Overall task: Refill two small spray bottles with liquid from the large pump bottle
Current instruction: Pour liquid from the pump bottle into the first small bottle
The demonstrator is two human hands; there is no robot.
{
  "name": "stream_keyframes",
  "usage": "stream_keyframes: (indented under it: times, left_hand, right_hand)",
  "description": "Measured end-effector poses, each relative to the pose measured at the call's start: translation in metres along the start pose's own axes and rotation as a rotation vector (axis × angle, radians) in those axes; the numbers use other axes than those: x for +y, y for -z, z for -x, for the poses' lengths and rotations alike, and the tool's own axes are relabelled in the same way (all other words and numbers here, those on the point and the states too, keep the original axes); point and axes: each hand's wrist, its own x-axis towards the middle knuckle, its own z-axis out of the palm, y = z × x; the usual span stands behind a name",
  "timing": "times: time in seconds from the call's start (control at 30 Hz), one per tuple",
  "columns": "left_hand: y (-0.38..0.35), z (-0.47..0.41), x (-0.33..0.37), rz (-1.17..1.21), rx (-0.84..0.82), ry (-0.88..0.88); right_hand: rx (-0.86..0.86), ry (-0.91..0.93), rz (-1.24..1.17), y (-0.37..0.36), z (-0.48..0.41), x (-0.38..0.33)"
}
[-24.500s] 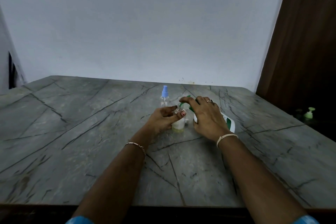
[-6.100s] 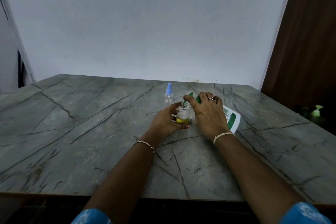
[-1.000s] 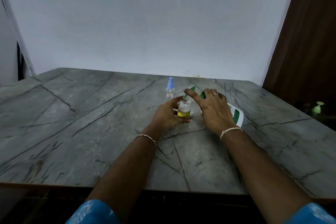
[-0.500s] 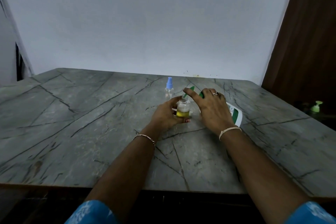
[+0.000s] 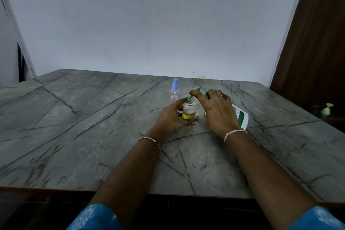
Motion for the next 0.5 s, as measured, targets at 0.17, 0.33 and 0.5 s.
stream_keyframes:
  times: [0.17, 0.33, 0.5]
  left_hand:
    - [-0.0003, -0.0013, -0.0017, 0.005, -0.007, 0.004]
    - [0.0000, -0.0020, -0.0024, -0.004, -0.004, -0.006]
    - [-0.0011, -0.0046, -0.0062, -0.009, -0.008, -0.018]
  right_hand:
    - [-0.006, 0.006, -0.015, -0.0013, 0.0035, 0.0061]
    - [0.009, -0.017, -0.050, 0.0025, -0.0010, -0.0021]
    - [0.004, 0.002, -0.057, 0.0018, -0.0008, -0.0004]
